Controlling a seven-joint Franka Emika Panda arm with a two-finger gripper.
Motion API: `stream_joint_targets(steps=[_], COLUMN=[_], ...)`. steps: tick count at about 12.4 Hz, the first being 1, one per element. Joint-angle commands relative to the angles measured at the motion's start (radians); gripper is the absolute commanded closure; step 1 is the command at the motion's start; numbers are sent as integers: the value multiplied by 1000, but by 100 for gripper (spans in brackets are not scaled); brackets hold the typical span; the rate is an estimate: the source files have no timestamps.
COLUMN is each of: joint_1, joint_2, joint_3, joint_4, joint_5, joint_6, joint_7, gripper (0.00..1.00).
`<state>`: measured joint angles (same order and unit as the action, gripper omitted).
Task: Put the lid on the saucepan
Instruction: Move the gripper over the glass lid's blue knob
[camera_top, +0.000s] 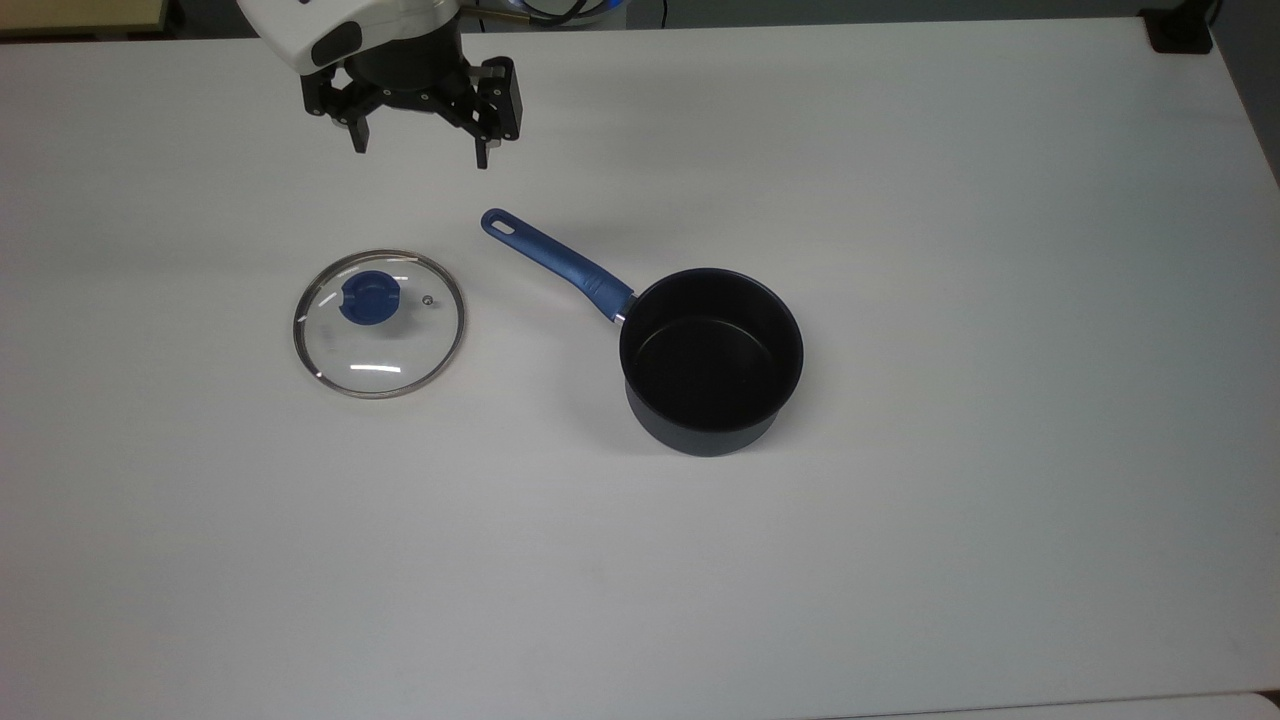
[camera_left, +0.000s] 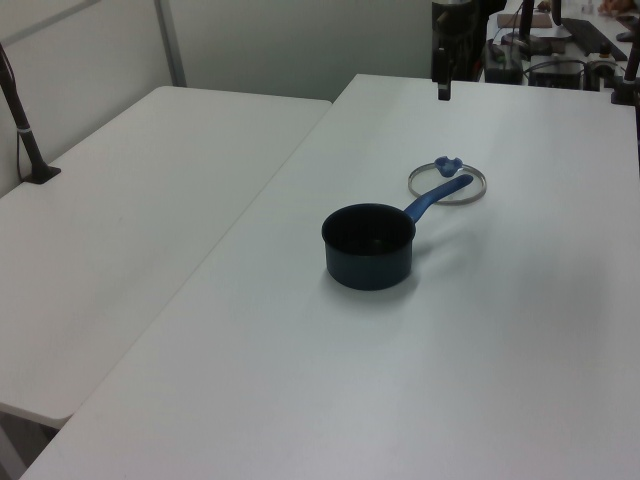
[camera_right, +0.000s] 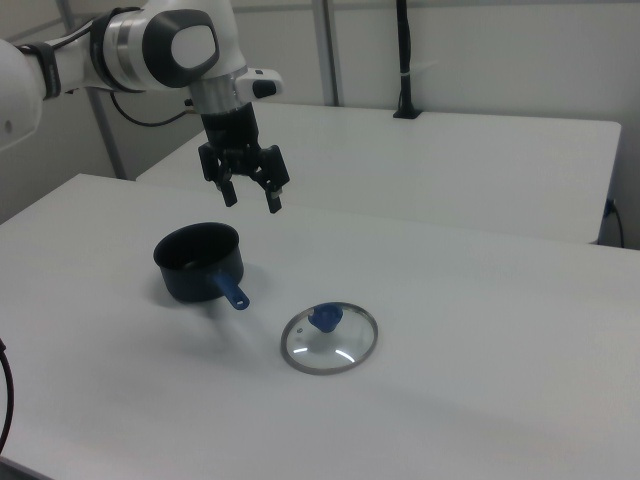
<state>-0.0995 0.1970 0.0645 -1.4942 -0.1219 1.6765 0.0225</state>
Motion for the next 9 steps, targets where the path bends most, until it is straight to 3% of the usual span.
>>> stream_joint_targets(steps=[1, 9], joint_1=[6, 3], joint_2=[-18, 50], joint_3=[-9, -9], joint_4=[-20, -20], joint_5=[8, 7], joint_6=[20, 96], joint_7=[-1, -4], gripper=[0, 0])
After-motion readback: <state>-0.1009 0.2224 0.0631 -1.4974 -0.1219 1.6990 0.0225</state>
